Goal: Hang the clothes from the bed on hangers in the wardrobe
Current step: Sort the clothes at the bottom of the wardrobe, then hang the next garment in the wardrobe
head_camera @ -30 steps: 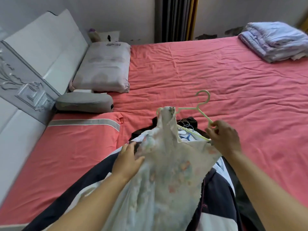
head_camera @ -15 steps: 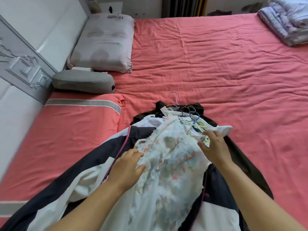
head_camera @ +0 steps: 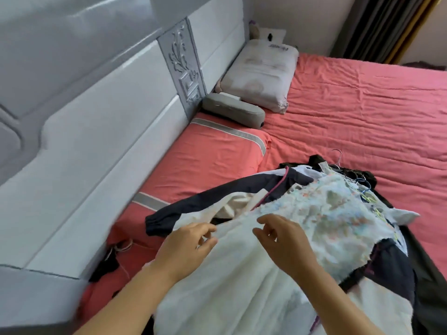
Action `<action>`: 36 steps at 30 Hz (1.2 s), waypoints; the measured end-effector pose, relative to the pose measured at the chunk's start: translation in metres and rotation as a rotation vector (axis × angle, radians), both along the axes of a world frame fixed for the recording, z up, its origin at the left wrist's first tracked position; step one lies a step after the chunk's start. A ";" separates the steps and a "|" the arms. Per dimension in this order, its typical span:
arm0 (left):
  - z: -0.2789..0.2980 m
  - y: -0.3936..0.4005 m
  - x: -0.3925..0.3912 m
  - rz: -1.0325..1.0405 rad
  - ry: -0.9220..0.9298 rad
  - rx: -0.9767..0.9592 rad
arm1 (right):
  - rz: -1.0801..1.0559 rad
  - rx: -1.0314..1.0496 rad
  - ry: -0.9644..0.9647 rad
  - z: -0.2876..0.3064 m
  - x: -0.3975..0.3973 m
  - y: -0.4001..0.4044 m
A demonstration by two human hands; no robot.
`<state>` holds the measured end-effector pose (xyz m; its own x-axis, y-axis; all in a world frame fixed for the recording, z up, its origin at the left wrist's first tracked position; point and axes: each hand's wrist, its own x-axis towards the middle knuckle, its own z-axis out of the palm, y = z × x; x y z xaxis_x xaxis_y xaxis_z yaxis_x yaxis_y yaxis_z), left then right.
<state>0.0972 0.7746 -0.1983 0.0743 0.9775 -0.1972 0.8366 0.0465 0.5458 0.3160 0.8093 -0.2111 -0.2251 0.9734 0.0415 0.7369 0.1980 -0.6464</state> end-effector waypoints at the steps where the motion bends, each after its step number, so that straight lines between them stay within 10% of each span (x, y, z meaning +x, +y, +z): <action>1: 0.006 -0.024 -0.022 0.024 0.004 0.003 | 0.059 0.011 0.002 0.008 -0.026 -0.017; 19: 0.069 -0.461 -0.284 0.926 0.052 0.082 | 1.034 0.147 0.098 0.085 -0.399 -0.301; 36: 0.179 -0.717 -0.191 2.069 0.478 0.156 | 2.147 0.206 0.496 0.184 -0.541 -0.549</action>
<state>-0.0934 0.0577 -0.0194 -0.8786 -0.4334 0.2005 -0.3106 0.8375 0.4495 -0.2251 0.2598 -0.0270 -0.5783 -0.6763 0.4563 -0.7877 0.3175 -0.5279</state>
